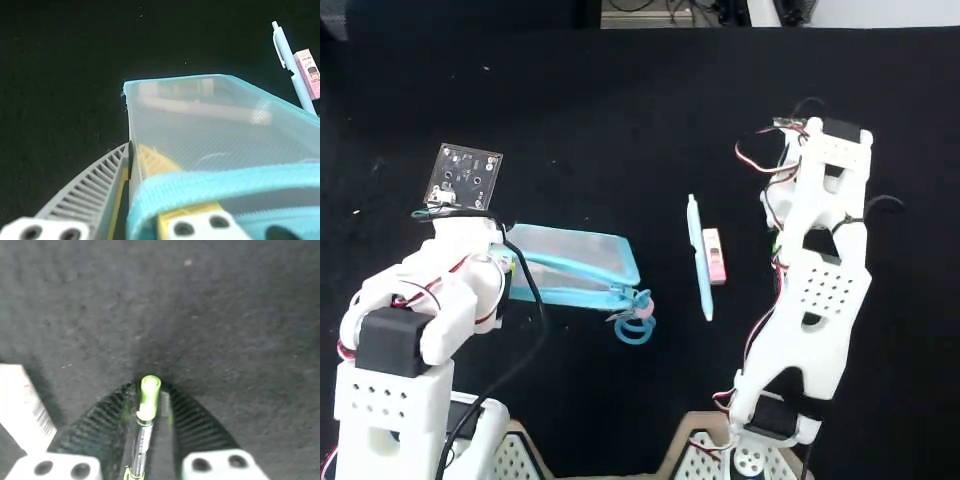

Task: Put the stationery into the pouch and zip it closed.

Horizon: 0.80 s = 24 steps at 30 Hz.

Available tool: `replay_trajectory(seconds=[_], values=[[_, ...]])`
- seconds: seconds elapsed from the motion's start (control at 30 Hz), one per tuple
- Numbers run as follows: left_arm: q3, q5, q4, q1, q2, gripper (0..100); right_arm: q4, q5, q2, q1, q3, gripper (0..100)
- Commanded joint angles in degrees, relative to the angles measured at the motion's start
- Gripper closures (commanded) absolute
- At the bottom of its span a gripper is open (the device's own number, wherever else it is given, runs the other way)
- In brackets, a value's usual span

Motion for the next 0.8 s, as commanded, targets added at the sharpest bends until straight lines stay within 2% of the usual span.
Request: replay_trajectory(seconds=[0.0,0.23,0.63,0.77], values=[[0.4,-0.4,-0.7,-0.1,0.4,97,2.3,0.4,-0.3,0.4,-3.7,98.7],[0.4,-0.4,-0.7,0.0,0.4,97,6.3,0.4,-12.5,0.0,-2.2,98.8],[0.5,-0.4,-0.7,0.0,0.4,97,3.1,0.4,-51.4,-1.6,26.1,98.8],[0.5,-0.4,-0.7,0.2,0.4,97,0.0,0.0,-67.0,-4.3,36.0,98.8]])
